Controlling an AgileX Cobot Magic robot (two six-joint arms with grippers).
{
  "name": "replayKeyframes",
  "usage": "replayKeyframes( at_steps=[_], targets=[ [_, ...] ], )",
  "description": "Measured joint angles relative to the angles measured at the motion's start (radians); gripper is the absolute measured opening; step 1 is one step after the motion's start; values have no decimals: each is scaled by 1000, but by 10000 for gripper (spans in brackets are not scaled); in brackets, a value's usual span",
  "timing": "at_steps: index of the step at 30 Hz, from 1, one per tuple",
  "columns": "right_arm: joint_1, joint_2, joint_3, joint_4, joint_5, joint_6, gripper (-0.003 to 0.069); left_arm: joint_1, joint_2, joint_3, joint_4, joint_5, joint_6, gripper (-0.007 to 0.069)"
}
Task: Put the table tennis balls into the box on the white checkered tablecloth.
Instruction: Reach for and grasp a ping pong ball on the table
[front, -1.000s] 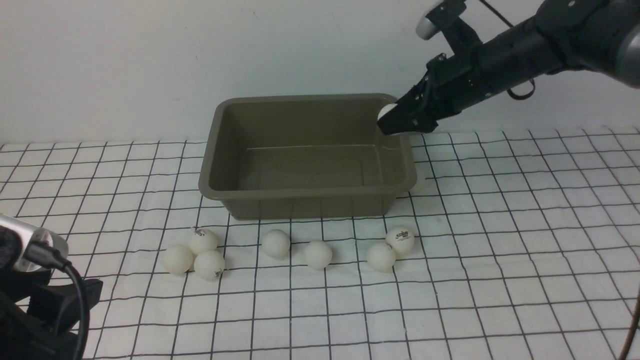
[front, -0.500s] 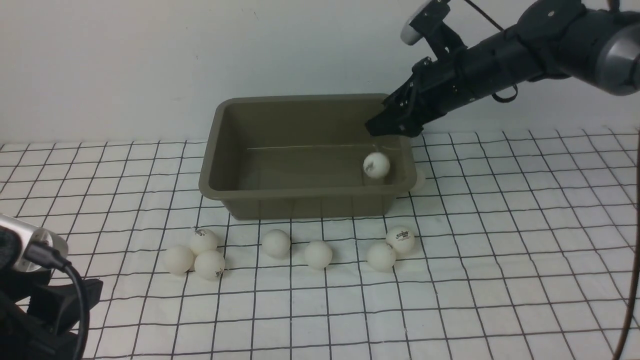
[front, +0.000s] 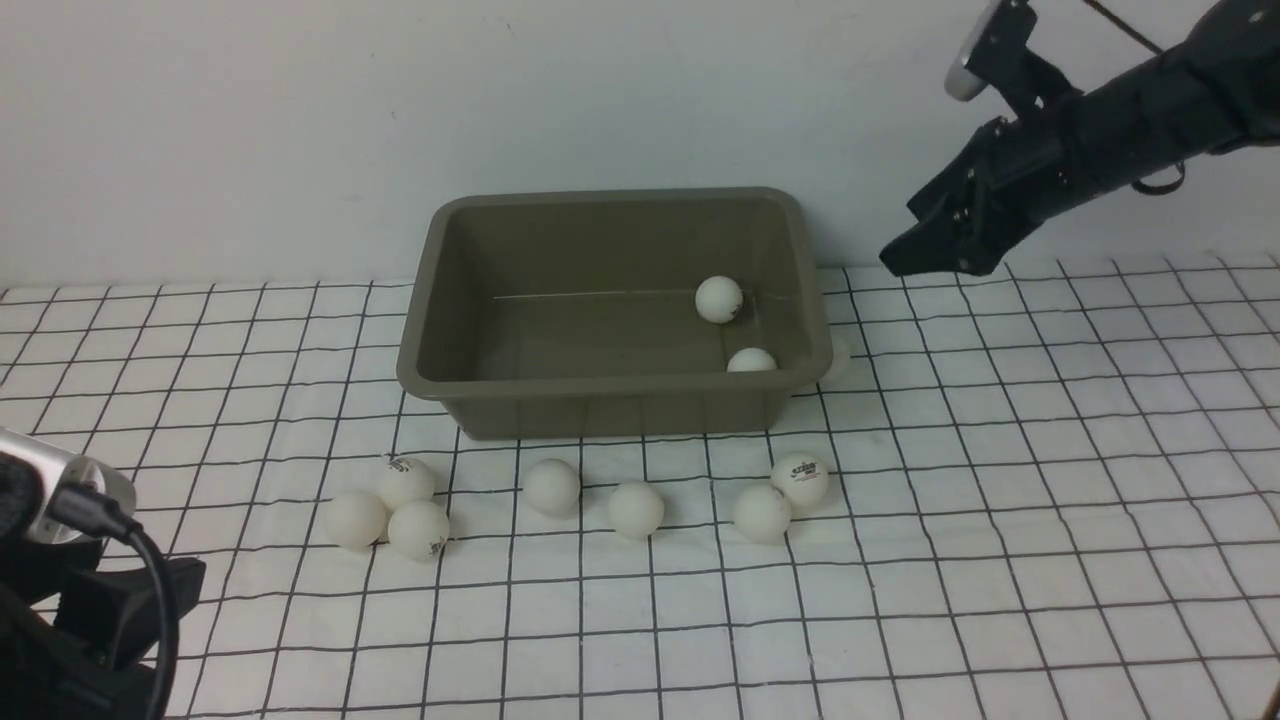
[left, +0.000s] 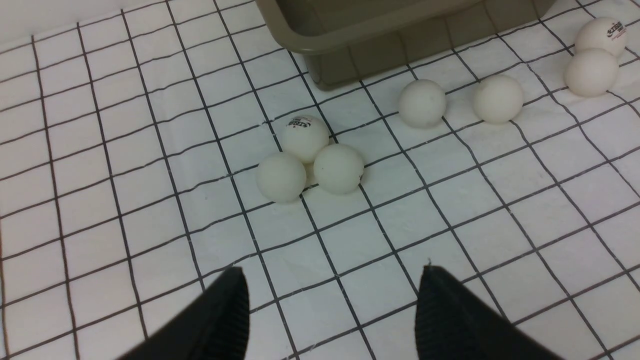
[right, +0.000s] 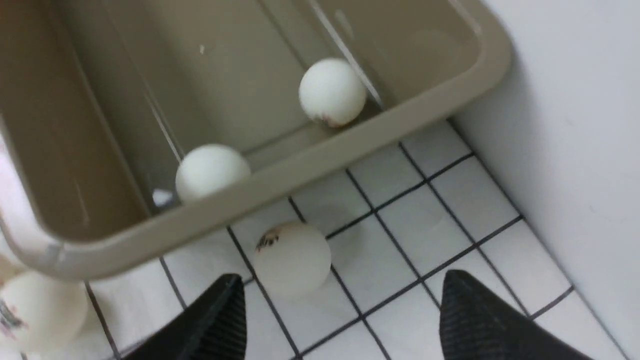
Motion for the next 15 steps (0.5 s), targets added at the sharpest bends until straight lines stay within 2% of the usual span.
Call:
replayKeyframes(
  at_steps=[7, 15],
  targets=[
    [0, 62, 0, 28, 5, -134, 472, 0, 0, 0, 0, 0, 4, 405],
    [0, 126, 0, 103, 12, -176, 472, 0, 0, 0, 0, 0, 7, 405]
  ],
)
